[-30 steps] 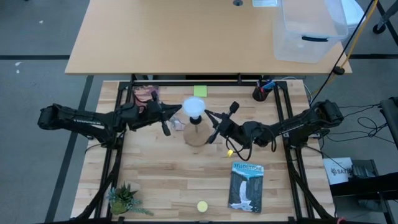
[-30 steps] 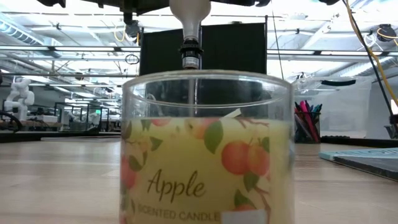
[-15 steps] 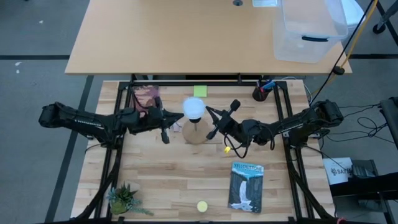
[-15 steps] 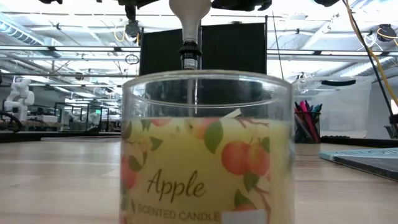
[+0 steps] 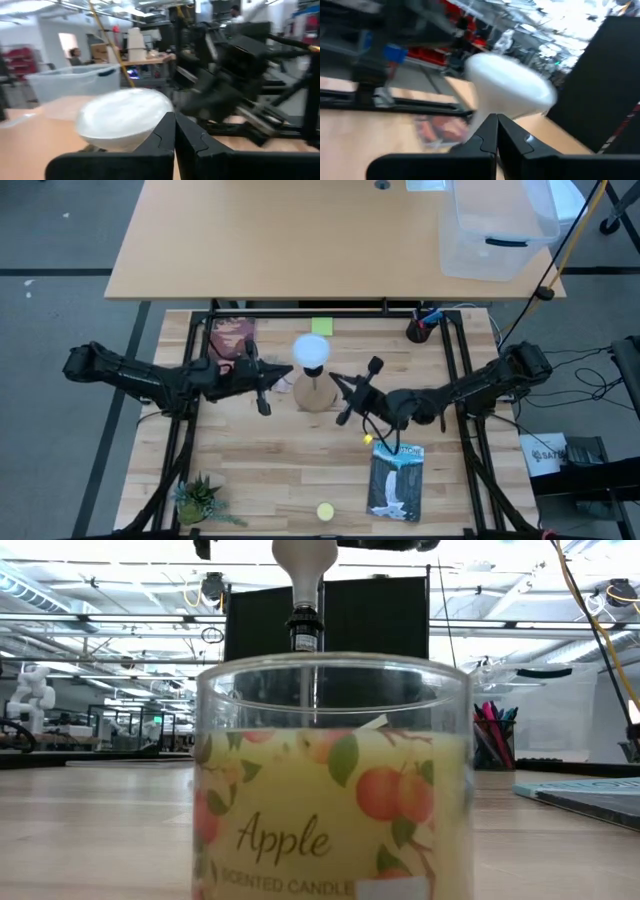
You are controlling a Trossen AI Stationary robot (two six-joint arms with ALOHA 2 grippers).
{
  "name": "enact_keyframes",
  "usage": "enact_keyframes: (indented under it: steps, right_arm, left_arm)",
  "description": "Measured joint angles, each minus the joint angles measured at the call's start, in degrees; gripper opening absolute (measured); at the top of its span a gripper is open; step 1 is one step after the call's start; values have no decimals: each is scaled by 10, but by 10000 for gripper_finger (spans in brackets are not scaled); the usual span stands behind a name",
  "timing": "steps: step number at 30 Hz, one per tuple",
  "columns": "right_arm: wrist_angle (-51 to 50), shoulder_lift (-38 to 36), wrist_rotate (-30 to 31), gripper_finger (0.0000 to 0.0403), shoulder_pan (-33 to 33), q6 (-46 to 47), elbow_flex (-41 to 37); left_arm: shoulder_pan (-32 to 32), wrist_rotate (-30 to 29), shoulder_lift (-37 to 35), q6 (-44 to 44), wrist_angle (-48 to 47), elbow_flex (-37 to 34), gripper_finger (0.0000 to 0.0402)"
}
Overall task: Screw lightbulb
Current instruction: Remove the lightbulb from the lamp
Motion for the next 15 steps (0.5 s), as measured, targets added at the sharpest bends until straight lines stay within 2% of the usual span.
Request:
enact_keyframes:
  steps: [4, 7, 10, 15]
  right_arm:
    - [-62, 2, 1, 7, 14, 87, 0]
    - [-94, 11, 0, 35, 12, 142, 0]
    - [-94, 25, -12, 80, 3, 166, 0]
    - [-39, 54, -45, 168, -29, 191, 0]
  left_arm:
    - [-1, -38, -6, 11, -3, 0, 0]
    - [3, -39, -6, 11, -4, 0, 0]
    - [8, -40, -6, 1, -7, 0, 0]
    - [8, -41, -7, -3, -17, 0, 0]
